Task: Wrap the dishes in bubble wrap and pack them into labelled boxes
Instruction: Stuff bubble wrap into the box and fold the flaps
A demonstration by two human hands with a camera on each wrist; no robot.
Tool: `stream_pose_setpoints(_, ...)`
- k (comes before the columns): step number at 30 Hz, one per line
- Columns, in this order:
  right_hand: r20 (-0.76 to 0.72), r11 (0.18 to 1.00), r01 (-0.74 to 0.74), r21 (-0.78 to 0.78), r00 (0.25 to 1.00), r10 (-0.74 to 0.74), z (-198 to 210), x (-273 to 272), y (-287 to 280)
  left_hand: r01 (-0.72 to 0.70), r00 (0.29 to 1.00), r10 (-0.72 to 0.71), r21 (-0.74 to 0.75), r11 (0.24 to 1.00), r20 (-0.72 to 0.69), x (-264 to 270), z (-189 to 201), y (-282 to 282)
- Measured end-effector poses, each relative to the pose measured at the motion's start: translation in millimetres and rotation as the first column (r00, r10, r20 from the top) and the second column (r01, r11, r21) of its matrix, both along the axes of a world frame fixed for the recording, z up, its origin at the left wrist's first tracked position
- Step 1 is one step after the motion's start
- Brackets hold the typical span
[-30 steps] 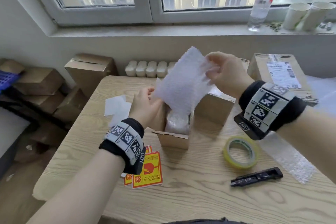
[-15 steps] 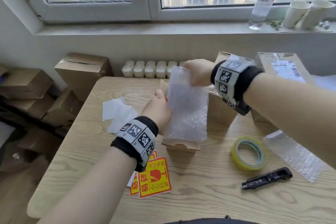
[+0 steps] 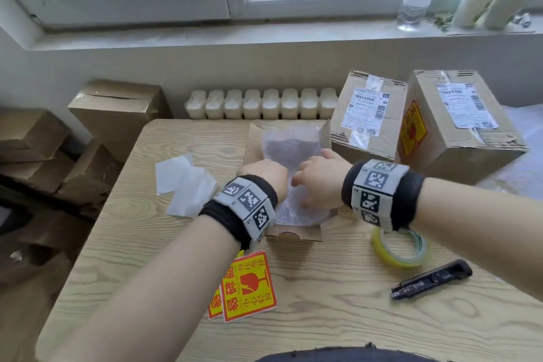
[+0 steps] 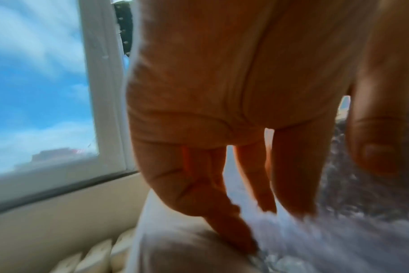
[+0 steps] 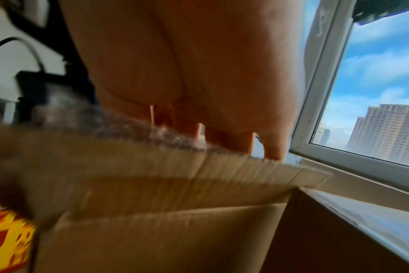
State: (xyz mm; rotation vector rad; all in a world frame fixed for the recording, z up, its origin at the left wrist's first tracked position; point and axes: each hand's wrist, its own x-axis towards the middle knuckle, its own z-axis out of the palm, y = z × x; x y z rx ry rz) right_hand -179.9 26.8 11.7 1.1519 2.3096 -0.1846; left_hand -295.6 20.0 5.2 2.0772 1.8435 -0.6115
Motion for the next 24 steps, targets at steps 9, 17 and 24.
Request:
stream_pose_setpoints(9,0.090,0.998,-0.063,-0.028,0.994,0.065,-29,-5,-13,0.164,0.968,-0.161,0.001,0.986,-0.192,23,6,25)
stream_pose_setpoints(17,0.098,0.996,-0.085,0.018,0.992,0.083,-26,-3,-19,-0.063,0.986,0.078,0.107,0.992,-0.147,25,21,48)
stream_pose_setpoints(24,0.081,0.995,-0.089,0.040,0.993,0.085,-22,0,-23,0.156,0.941,-0.188,-0.134,0.979,-0.280,28,22,57)
